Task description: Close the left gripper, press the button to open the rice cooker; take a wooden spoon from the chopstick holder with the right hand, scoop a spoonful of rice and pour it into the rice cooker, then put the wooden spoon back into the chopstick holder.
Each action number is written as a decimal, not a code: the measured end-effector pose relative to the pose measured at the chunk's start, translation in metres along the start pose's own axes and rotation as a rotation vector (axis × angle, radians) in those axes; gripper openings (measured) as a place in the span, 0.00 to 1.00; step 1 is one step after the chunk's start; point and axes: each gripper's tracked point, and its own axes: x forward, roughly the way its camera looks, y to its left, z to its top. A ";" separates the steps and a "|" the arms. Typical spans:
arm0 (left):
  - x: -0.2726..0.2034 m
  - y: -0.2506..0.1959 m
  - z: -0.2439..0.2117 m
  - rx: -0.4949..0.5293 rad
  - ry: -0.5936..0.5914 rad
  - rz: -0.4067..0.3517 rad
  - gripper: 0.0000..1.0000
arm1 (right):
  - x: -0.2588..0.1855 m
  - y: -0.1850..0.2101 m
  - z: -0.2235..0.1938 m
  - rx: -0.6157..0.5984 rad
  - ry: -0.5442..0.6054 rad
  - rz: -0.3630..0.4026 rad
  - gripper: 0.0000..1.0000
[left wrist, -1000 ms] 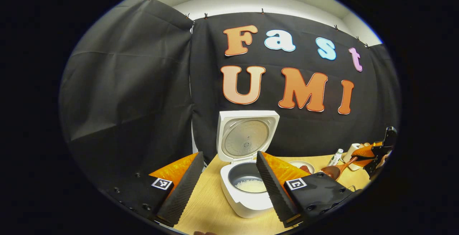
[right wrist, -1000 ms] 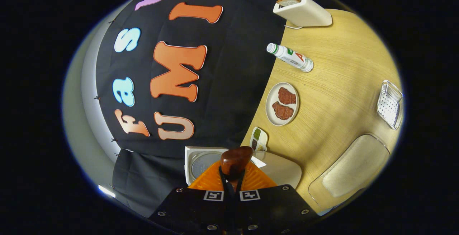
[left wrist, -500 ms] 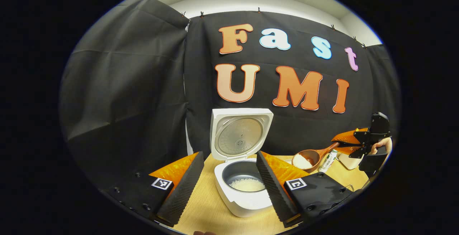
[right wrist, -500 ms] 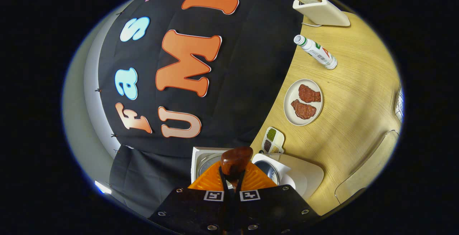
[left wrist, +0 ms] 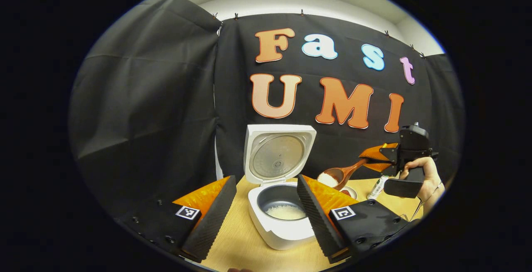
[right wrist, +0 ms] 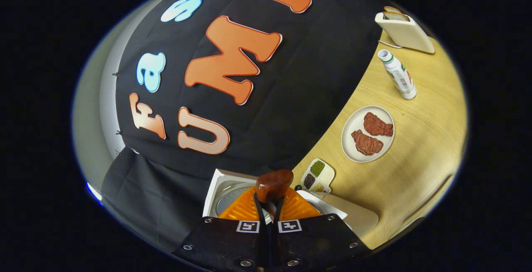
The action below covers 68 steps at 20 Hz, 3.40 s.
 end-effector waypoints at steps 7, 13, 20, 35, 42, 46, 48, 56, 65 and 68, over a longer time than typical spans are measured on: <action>-0.002 0.006 -0.011 0.003 0.027 0.002 1.00 | 0.011 0.008 -0.019 -0.197 -0.019 0.000 0.02; -0.004 0.015 -0.009 0.006 0.021 0.017 0.99 | 0.014 0.026 -0.023 -0.314 -0.048 0.018 0.02; -0.005 0.022 -0.009 0.001 0.017 0.025 0.99 | 0.013 0.051 -0.026 -0.466 -0.096 0.053 0.02; -0.006 0.029 -0.009 -0.004 0.010 0.044 0.99 | 0.013 0.066 -0.038 -0.591 -0.105 0.084 0.02; -0.006 0.037 -0.014 -0.018 0.014 0.062 1.00 | 0.011 0.074 -0.046 -0.666 -0.108 0.119 0.02; -0.006 0.037 -0.015 -0.016 0.014 0.061 0.99 | 0.011 0.080 -0.055 -0.746 -0.118 0.136 0.02; -0.006 0.037 -0.015 -0.016 0.016 0.060 0.99 | 0.011 0.081 -0.060 -0.783 -0.118 0.142 0.02; -0.006 0.040 -0.018 -0.024 0.014 0.056 0.99 | 0.008 0.093 -0.079 -0.868 -0.097 0.198 0.02; -0.002 0.032 -0.018 -0.038 0.009 0.008 0.99 | 0.006 0.096 -0.105 -1.063 -0.071 0.249 0.02; -0.001 0.025 -0.015 -0.030 -0.009 -0.024 0.99 | 0.005 0.098 -0.113 -1.144 -0.071 0.267 0.02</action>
